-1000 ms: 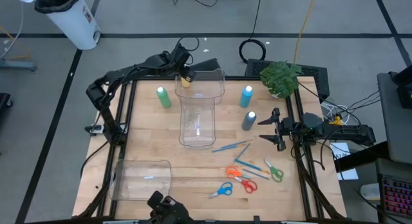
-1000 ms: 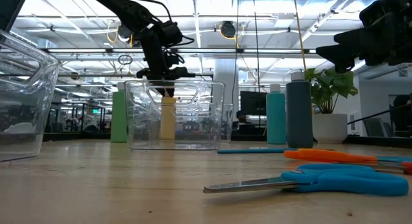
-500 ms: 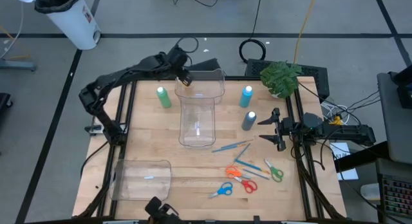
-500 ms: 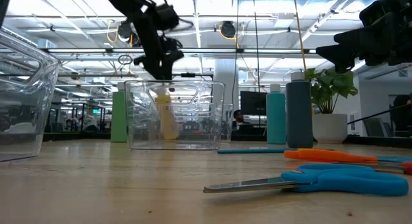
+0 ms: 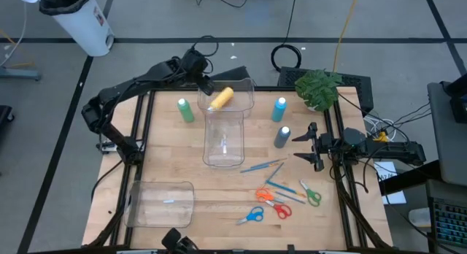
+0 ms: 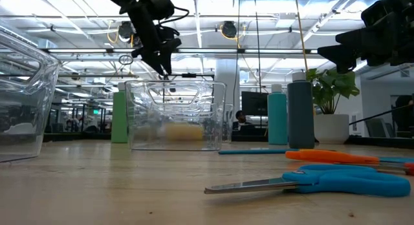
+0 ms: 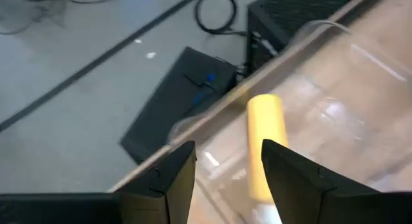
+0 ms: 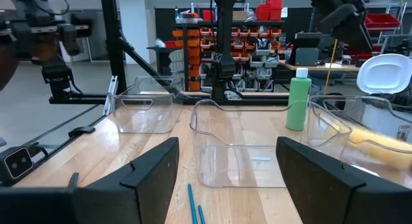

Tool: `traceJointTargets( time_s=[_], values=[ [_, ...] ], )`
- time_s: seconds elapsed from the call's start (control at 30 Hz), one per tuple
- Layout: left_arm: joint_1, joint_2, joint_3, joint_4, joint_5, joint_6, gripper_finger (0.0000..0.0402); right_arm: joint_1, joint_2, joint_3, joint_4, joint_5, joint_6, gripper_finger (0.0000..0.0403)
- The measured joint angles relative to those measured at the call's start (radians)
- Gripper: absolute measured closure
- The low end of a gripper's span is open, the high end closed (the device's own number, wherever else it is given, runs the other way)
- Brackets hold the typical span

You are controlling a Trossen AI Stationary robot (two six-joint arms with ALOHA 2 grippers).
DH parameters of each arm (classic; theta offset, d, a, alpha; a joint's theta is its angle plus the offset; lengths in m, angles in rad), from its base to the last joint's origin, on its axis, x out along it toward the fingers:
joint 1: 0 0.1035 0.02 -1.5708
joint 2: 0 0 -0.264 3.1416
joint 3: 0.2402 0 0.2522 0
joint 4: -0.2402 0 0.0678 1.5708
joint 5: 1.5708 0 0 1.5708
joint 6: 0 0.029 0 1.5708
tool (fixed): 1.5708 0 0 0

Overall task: Pick & Place Paint Supplies
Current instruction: Put the yellow paint bottle into the top transparent bin

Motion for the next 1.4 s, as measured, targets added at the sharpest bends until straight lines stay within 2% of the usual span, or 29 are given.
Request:
traceJointTargets(
  time_s=[0.1,0.23,0.37,0.47,0.73,1.0,1.4],
  values=[
    [-0.018,0.0,0.0,0.001,0.021,-0.006,0.0187,0.0,0.0,0.0,0.0,0.0,0.0,0.0151],
    [-0.045,0.004,0.0,-0.01,0.067,-0.021,0.0135,0.0,0.0,0.0,0.0,0.0,0.0,0.0151],
    [-0.078,0.044,0.002,-0.017,0.067,0.024,0.009,0.0,0.0,0.0,0.0,0.0,0.0,0.0151],
    [-0.08,0.096,0.002,-0.002,0.088,0.042,0.0073,0.0,0.0,0.0,0.001,0.0,0.0,0.0151],
    [-0.054,0.252,0.002,0.046,0.185,0.145,0.0085,0.0,0.0,0.0,0.001,0.0,0.0,0.0151],
    [-0.032,0.346,0.002,0.101,0.282,0.25,0.0104,0.0,0.0,0.0,0.0,0.0,0.0,0.0151],
    [0.005,0.405,0.002,0.121,0.311,0.318,0.0105,0.0,0.0,0.0,0.0,0.0,0.0,0.0151]
  ],
)
